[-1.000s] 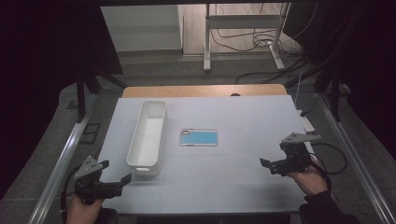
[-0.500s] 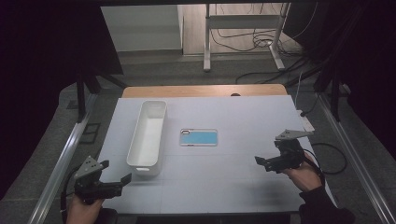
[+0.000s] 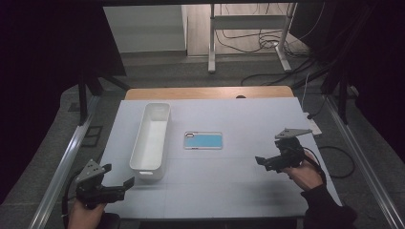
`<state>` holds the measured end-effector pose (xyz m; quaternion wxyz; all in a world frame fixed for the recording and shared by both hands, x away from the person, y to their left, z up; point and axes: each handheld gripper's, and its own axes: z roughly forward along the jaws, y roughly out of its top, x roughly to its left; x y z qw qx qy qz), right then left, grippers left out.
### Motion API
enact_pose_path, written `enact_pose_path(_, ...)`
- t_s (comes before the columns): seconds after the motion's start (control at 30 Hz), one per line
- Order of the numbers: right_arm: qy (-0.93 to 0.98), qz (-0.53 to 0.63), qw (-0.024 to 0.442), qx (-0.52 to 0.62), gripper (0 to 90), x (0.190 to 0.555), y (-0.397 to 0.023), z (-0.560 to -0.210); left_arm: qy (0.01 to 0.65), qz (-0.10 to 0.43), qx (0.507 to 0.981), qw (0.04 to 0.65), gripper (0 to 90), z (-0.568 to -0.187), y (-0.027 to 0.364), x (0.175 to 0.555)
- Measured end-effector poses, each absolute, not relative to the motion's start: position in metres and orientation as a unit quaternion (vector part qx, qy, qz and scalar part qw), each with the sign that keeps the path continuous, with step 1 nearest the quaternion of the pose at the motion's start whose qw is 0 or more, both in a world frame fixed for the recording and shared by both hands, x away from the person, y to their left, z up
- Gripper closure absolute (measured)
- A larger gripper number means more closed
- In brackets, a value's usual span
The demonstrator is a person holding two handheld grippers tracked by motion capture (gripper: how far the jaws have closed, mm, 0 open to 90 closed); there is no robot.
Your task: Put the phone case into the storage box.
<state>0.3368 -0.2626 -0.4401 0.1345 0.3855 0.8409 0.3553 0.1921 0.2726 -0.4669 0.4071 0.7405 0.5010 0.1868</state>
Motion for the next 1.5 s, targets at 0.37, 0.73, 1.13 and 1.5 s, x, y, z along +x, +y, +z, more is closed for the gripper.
enact_pose_path(0.37,0.85,0.344,0.133,0.377,0.0,0.349,-0.25,-0.441,0.501,0.186,0.74,0.408,1.9,-0.467,0.273,0.192)
enact_pose_path(0.73,0.858,0.338,0.128,0.366,0.0,0.364,-0.235,-0.443,0.501,0.186,0.74,0.408,1.9,-0.467,0.273,0.192)
enact_pose_path(1.13,0.866,0.331,0.119,0.356,0.0,0.378,-0.216,-0.448,0.501,0.185,0.74,0.409,1.9,-0.467,0.273,0.192)
enact_pose_path(1.5,0.873,0.33,0.11,0.343,0.0,0.388,-0.202,-0.449,0.501,0.185,0.739,0.411,1.9,-0.467,0.274,0.192)
